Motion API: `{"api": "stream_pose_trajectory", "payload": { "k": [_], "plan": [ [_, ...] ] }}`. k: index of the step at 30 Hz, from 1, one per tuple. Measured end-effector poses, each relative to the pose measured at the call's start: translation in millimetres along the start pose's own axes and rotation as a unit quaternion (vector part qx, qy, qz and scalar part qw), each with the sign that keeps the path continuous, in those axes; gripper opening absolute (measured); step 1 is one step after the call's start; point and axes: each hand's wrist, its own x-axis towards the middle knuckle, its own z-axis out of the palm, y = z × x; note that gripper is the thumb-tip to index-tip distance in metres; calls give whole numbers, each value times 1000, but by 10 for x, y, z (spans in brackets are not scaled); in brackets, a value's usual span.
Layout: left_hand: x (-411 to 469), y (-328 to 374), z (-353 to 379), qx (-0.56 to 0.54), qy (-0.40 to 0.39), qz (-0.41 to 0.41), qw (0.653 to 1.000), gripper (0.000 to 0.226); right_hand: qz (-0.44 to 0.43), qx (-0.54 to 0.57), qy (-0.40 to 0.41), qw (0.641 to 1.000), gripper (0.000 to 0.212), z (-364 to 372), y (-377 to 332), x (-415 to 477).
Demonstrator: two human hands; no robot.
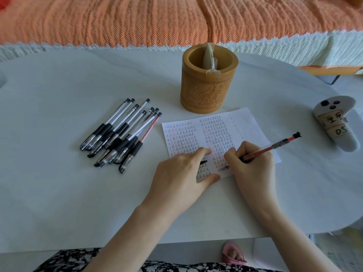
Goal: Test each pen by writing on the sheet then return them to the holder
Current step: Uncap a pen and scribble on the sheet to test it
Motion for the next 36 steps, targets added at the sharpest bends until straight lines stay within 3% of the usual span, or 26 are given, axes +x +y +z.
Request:
{"api": "stream_pose_trajectory", "payload": {
  "k": [36],
  "plan": [
    [3,12,-2,2,2,3,1000,53,-1,7,-25,1000,39,-7,1,-12]
  ]
}}
